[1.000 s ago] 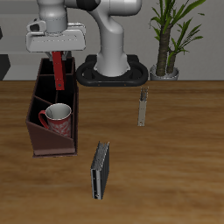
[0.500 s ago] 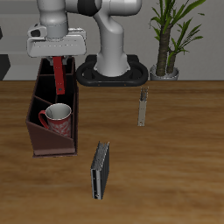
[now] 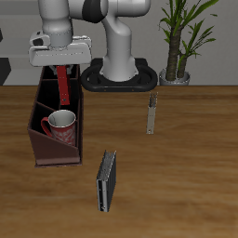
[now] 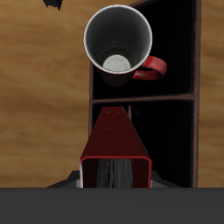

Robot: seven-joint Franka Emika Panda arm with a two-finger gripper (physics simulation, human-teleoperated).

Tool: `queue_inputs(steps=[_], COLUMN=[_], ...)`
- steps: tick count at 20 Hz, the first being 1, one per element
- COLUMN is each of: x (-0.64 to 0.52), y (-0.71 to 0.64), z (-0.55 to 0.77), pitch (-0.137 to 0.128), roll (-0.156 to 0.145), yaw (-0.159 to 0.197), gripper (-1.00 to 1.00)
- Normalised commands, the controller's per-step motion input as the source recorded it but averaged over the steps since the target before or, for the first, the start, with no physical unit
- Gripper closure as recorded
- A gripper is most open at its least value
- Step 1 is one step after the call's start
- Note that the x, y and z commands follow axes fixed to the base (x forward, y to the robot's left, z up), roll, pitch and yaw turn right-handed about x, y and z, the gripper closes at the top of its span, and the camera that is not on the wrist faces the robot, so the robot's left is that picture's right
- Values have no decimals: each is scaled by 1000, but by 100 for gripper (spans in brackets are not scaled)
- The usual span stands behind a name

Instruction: Place the red mug into the right desk caddy's left compartment and place the red book into the right desk caddy's front compartment

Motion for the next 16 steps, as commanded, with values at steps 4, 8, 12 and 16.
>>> queue_inputs(steps=[4, 8, 12, 16], x=[51, -14, 45, 67], y=[-12, 15, 47, 41], z=[-219, -112, -224, -208], pitch=[25, 16, 29, 20], roll=[-7, 1, 0, 7], yaw=[-13, -6, 4, -10], gripper=[100, 100, 100, 100])
